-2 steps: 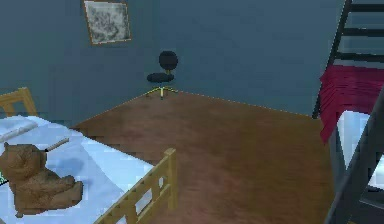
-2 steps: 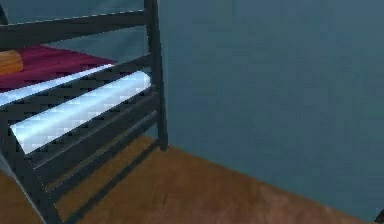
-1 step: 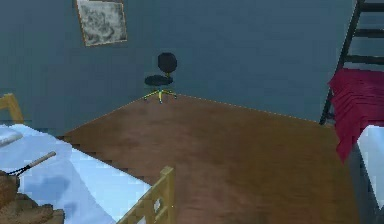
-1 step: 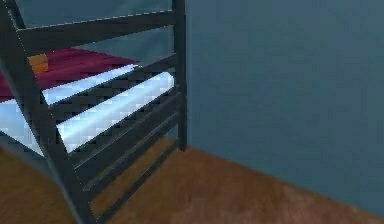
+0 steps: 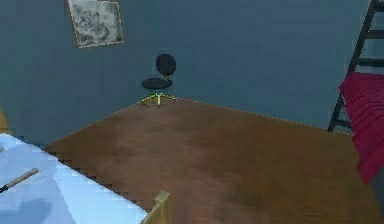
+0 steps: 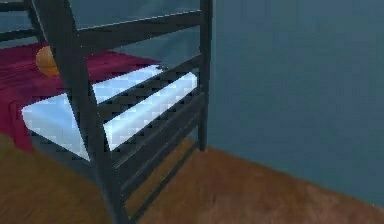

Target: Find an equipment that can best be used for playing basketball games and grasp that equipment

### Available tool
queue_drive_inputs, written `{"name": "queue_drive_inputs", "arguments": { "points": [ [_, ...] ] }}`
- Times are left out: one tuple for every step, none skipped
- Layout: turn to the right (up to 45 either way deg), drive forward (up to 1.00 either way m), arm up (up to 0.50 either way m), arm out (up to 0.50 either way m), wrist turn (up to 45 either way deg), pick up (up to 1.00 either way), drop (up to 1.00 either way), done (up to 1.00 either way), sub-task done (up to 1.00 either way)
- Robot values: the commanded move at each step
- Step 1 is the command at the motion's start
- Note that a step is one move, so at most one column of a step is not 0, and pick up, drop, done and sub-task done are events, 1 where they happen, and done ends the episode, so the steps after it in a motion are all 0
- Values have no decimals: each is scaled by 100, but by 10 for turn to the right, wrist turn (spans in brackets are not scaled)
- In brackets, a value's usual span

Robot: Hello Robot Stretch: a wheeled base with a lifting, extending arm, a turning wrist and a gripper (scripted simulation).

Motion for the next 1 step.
{"name": "queue_drive_inputs", "arguments": {
  "points": [
    [240,0,0,0,0,0,0,0,0]
  ]
}}
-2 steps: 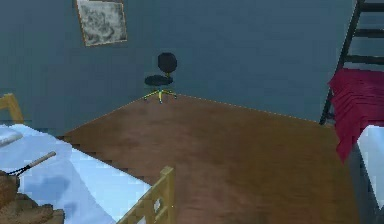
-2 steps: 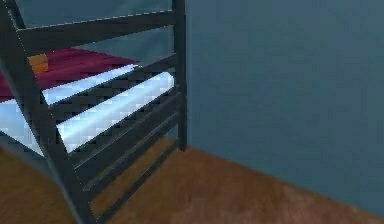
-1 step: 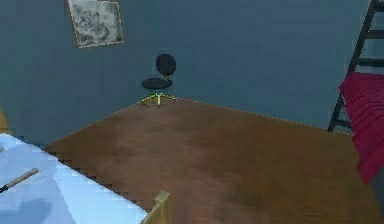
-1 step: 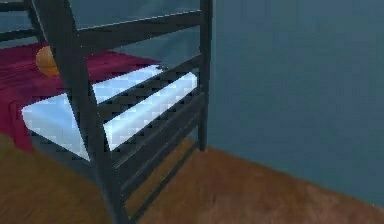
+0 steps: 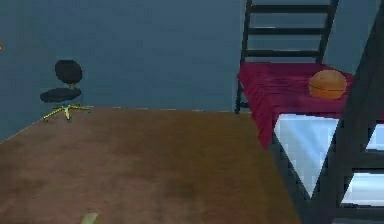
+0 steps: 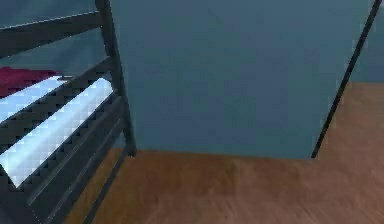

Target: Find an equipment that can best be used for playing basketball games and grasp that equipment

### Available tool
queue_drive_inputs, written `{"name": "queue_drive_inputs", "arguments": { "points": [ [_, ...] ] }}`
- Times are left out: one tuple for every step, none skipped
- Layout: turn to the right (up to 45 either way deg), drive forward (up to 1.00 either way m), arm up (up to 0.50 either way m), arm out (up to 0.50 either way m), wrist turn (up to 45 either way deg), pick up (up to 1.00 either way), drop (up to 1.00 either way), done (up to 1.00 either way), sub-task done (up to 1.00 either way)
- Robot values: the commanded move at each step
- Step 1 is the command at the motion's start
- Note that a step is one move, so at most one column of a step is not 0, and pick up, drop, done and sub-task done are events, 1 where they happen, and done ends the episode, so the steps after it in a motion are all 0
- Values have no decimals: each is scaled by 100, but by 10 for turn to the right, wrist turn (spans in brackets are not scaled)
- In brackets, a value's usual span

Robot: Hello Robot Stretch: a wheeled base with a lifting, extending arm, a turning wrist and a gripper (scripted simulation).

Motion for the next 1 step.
{"name": "queue_drive_inputs", "arguments": {
  "points": [
    [0,85,0,0,0,0,0,0,0]
  ]
}}
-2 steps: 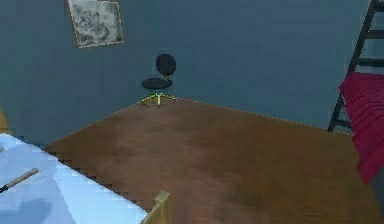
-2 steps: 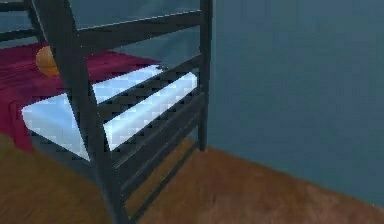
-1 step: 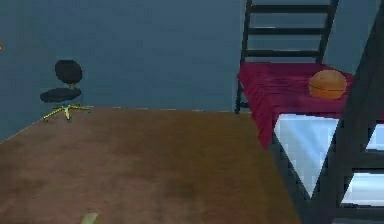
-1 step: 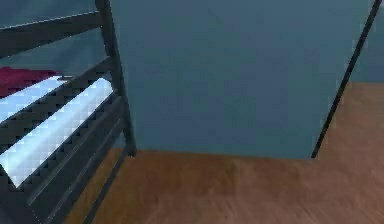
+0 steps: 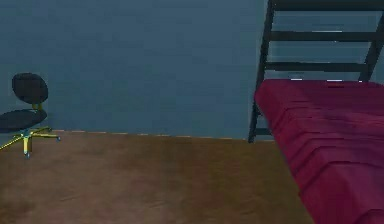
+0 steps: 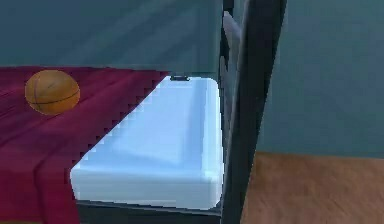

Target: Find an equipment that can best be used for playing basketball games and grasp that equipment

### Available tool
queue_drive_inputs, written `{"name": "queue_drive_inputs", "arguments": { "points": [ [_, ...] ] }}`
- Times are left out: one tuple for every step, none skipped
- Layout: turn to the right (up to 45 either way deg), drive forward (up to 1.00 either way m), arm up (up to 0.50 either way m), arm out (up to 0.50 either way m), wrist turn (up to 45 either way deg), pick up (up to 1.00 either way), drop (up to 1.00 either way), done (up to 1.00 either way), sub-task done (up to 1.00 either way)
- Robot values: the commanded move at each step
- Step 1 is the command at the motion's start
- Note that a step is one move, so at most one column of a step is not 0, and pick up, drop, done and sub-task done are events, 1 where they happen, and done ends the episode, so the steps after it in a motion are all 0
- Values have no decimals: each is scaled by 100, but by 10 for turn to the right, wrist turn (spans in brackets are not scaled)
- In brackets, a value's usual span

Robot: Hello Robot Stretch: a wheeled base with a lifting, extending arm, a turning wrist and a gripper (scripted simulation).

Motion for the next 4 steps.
{"name": "queue_drive_inputs", "arguments": {
  "points": [
    [-300,0,0,0,0,0,0,0,0],
    [450,0,0,0,0,0,0,0,0],
    [120,0,0,0,0,0,0,0,0],
    [0,55,0,0,0,0,0,0,0]
  ]
}}
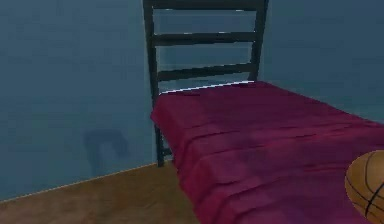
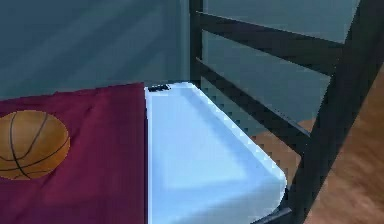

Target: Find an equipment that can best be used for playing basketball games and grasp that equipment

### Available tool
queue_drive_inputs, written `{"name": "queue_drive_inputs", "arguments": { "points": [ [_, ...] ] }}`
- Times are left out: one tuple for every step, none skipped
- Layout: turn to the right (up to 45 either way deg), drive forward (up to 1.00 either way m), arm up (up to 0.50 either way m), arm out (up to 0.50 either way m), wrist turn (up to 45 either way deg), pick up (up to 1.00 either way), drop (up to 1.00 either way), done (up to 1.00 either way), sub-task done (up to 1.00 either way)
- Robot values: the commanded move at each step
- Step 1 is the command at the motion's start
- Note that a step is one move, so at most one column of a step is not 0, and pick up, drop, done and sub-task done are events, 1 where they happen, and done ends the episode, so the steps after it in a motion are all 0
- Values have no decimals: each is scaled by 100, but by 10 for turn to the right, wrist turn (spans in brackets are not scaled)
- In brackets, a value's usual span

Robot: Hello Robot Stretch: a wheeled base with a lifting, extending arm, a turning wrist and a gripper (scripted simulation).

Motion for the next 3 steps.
{"name": "queue_drive_inputs", "arguments": {
  "points": [
    [-360,0,0,0,0,0,0,0,0],
    [0,0,50,0,0,0,0,0,0],
    [0,0,38,0,0,0,0,0,0]
  ]
}}
